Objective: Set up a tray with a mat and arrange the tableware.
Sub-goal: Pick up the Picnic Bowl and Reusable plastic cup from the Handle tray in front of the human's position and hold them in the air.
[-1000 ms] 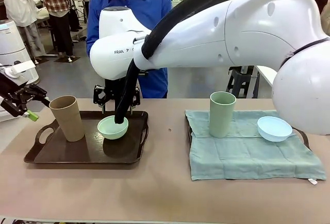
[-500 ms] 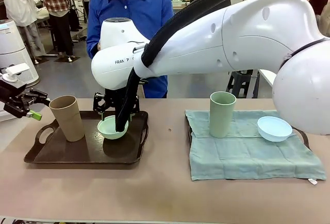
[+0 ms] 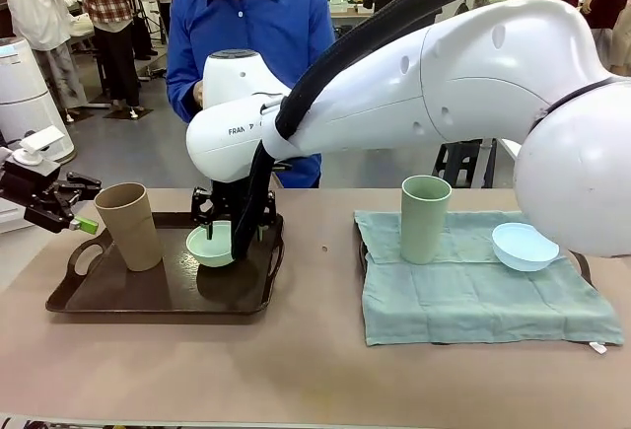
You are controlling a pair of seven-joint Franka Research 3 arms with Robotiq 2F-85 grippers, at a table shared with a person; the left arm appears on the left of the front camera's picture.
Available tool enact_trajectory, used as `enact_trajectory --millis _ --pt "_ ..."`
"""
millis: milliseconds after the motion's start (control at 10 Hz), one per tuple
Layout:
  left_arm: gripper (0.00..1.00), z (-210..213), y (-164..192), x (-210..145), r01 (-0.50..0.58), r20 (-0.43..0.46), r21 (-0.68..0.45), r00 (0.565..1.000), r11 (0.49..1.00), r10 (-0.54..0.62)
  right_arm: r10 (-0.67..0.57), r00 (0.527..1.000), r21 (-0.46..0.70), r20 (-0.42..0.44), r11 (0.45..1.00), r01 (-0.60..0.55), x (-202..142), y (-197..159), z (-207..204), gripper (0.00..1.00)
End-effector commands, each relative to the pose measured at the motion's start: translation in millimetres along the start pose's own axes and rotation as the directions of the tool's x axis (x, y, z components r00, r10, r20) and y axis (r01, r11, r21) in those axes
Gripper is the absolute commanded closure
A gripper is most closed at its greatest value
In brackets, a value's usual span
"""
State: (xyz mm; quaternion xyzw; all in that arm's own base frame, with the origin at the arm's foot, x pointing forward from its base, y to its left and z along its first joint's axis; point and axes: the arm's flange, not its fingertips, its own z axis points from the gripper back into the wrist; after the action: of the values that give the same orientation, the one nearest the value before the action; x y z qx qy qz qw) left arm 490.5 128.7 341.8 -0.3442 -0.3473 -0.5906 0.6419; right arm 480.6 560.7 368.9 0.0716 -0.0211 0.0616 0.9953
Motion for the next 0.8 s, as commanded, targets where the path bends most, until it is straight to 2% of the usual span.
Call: enact_trajectory --millis 0,200,700 --pt "0.00 -10 -6 4 0.058 0.017 0.034 0.998 0.998 -0.058 -0.034 0.999 -0.010 0.039 0.999 0.034 1 -4 -5 0.00" --pt "0.00 -17 -4 8 0.072 0.025 0.026 0.997 0.997 -0.073 -0.050 0.998 -0.018 0.045 0.999 0.051 9 -11 -10 0.00" --pt "0.00 -44 -7 26 0.145 0.021 -0.011 0.989 0.989 -0.145 0.000 0.998 -0.067 0.058 0.998 0.004 25 -6 -30 0.00"
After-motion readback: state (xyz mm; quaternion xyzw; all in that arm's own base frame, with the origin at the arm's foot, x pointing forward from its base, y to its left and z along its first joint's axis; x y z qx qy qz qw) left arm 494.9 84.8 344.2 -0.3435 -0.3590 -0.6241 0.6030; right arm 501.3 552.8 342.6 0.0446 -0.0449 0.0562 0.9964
